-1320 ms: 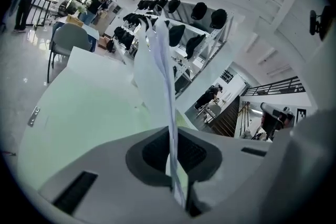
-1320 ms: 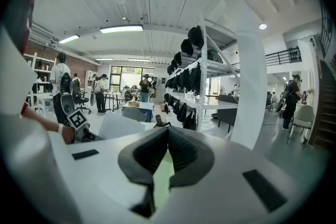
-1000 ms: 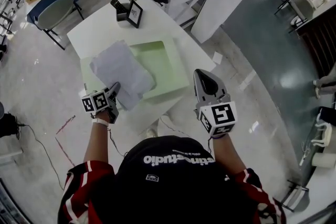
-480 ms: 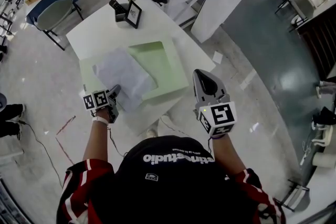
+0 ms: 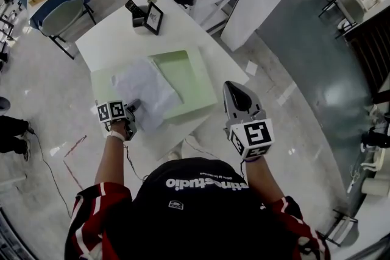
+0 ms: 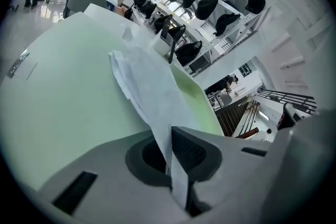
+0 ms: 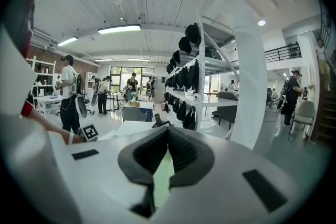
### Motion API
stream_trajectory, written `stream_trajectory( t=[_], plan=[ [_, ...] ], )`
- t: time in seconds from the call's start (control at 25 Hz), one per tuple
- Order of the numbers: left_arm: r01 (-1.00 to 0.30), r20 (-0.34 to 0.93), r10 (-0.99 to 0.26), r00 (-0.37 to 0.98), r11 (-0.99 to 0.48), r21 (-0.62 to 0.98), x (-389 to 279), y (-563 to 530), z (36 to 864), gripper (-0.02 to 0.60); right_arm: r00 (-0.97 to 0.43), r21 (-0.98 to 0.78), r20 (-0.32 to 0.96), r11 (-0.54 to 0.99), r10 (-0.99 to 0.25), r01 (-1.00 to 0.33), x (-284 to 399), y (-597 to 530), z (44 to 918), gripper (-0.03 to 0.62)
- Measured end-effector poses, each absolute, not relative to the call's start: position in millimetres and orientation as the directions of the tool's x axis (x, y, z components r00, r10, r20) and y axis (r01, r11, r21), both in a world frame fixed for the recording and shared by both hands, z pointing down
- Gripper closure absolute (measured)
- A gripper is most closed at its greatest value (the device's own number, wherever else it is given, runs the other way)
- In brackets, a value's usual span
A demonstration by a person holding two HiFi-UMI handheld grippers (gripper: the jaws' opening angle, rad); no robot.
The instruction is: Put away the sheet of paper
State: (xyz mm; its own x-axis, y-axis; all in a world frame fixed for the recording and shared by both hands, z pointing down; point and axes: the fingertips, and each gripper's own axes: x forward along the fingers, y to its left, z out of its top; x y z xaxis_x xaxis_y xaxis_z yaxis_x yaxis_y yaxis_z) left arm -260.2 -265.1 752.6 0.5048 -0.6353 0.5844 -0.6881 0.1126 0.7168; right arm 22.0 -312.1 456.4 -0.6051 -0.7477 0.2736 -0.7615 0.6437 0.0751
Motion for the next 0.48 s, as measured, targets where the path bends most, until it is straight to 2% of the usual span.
stream_trajectory(
  t=[0.48],
  plan=[
    [-0.784,0.664,-0.57,0.485,0.054,0.619,-242,-289,759,0.575,-0.588,0.061,0.254,0.619,-0.768,-0.783,34,-329,451,0.595]
  ],
)
